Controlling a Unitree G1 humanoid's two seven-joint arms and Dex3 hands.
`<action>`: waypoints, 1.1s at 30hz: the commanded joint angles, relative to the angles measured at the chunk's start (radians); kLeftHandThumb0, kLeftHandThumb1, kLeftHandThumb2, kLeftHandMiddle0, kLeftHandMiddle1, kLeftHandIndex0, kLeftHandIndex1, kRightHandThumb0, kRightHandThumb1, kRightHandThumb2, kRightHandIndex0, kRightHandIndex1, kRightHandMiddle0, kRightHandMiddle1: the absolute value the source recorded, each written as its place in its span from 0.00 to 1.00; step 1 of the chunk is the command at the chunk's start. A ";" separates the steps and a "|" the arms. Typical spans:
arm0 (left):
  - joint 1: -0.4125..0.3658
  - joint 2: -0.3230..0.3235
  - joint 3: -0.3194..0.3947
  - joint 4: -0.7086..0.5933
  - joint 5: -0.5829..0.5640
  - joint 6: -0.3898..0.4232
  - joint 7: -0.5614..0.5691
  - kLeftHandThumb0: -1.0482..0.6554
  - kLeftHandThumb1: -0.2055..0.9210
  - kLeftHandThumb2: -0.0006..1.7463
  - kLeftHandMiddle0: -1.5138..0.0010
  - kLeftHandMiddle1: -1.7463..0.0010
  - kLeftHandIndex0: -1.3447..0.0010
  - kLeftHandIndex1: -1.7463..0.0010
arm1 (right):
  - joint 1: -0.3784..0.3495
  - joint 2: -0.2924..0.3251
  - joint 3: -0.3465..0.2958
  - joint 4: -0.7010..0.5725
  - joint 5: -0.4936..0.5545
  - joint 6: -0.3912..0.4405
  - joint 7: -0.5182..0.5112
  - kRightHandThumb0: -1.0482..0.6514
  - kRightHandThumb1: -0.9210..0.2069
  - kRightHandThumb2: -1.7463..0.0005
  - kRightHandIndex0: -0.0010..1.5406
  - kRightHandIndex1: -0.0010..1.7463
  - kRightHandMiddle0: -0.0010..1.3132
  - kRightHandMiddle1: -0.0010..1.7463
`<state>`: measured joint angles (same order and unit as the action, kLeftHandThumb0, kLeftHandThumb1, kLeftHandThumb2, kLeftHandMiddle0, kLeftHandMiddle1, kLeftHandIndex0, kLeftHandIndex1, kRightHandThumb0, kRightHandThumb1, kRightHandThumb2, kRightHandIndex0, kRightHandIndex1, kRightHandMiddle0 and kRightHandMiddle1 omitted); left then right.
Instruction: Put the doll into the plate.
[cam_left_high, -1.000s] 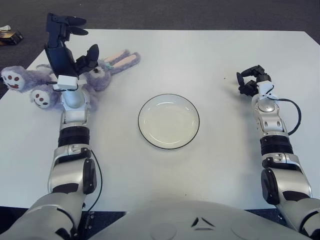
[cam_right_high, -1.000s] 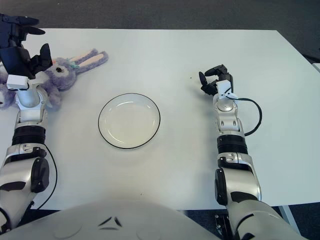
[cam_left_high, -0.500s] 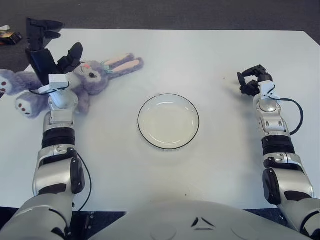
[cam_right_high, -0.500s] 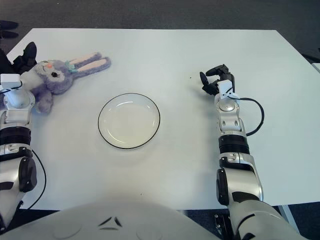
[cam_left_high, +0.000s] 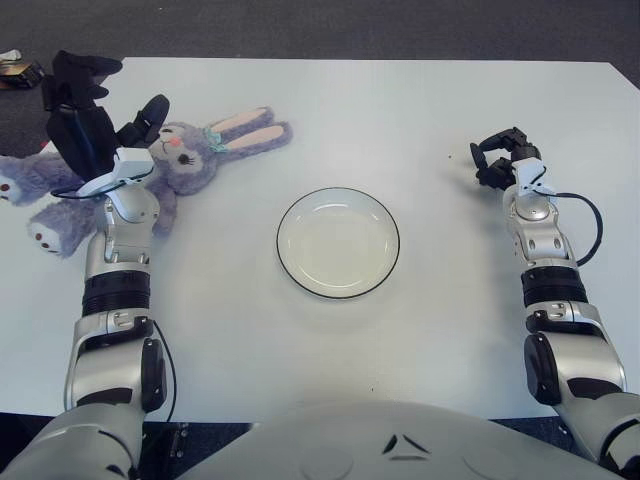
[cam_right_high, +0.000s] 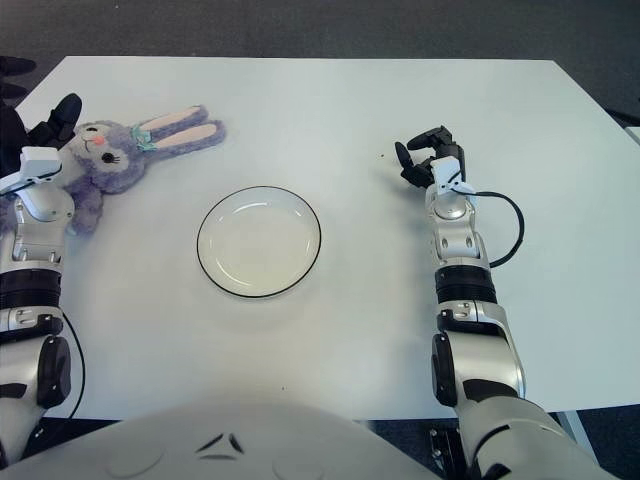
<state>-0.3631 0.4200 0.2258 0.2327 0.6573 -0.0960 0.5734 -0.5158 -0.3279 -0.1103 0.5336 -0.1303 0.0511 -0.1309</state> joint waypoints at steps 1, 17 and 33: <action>0.035 0.022 -0.031 -0.058 0.056 0.111 -0.047 0.32 1.00 0.19 0.86 0.38 0.80 0.33 | -0.028 0.000 0.010 0.014 -0.010 -0.007 0.003 0.40 0.12 0.65 0.49 1.00 0.28 0.94; 0.157 0.203 -0.090 -0.380 0.084 0.319 -0.564 0.18 1.00 0.19 0.75 0.96 0.76 0.74 | -0.092 0.013 0.062 0.078 -0.021 -0.016 0.010 0.40 0.12 0.65 0.49 1.00 0.28 0.94; 0.134 0.358 -0.090 -0.365 -0.037 0.218 -0.783 0.14 1.00 0.18 0.69 0.99 0.75 0.81 | -0.087 0.004 0.069 0.072 -0.017 -0.011 0.015 0.40 0.12 0.64 0.48 1.00 0.28 0.95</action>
<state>-0.2186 0.7237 0.1371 -0.1509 0.6565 0.1775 -0.1587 -0.5941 -0.3180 -0.0395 0.6006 -0.1396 0.0466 -0.1195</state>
